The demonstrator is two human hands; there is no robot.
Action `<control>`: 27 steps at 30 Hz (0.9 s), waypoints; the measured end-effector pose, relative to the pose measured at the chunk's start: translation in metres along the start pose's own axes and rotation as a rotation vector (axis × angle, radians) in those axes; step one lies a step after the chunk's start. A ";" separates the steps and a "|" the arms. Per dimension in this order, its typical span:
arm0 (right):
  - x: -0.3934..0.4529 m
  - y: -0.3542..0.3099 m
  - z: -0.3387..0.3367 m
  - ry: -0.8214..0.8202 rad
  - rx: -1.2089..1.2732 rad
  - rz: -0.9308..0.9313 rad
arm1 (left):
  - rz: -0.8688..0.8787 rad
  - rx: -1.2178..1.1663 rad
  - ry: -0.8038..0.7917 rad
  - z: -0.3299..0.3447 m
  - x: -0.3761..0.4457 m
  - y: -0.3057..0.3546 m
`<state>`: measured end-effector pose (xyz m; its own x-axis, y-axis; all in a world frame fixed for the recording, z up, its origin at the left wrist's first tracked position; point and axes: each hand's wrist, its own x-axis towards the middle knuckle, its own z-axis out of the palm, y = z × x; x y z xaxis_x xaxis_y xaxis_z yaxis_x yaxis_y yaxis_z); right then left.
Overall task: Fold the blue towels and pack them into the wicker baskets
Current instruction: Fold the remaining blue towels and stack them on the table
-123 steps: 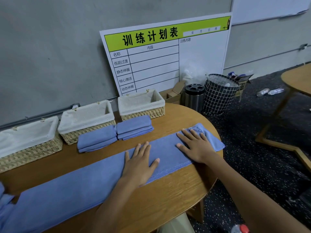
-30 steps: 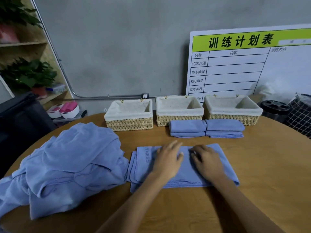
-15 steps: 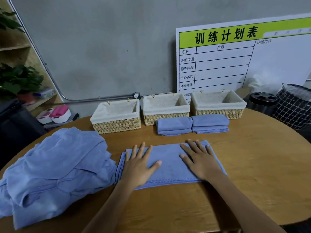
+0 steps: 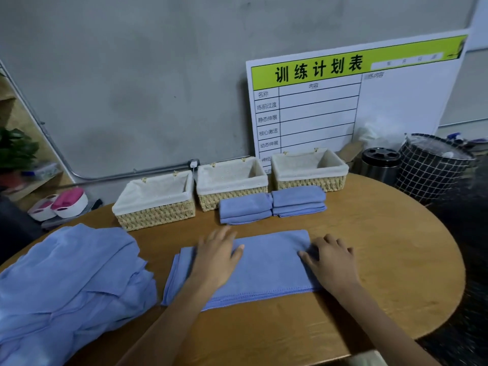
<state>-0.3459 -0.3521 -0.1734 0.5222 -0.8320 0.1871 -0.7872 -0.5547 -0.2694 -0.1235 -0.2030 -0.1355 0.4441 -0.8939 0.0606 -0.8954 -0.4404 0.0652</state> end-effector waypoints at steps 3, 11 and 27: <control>0.011 0.020 -0.009 -0.049 0.326 0.038 | 0.231 -0.318 -0.012 -0.006 0.047 0.064; 0.043 0.107 -0.023 -0.010 0.728 0.047 | 0.426 -0.497 -0.327 0.021 0.165 0.181; 0.034 0.175 -0.051 0.067 0.755 0.162 | 0.407 -0.853 -0.349 0.033 0.214 0.232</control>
<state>-0.4823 -0.4769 -0.1658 0.3797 -0.9144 0.1404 -0.4029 -0.3001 -0.8647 -0.2373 -0.4993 -0.1404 -0.0467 -0.9977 -0.0493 -0.5945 -0.0119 0.8040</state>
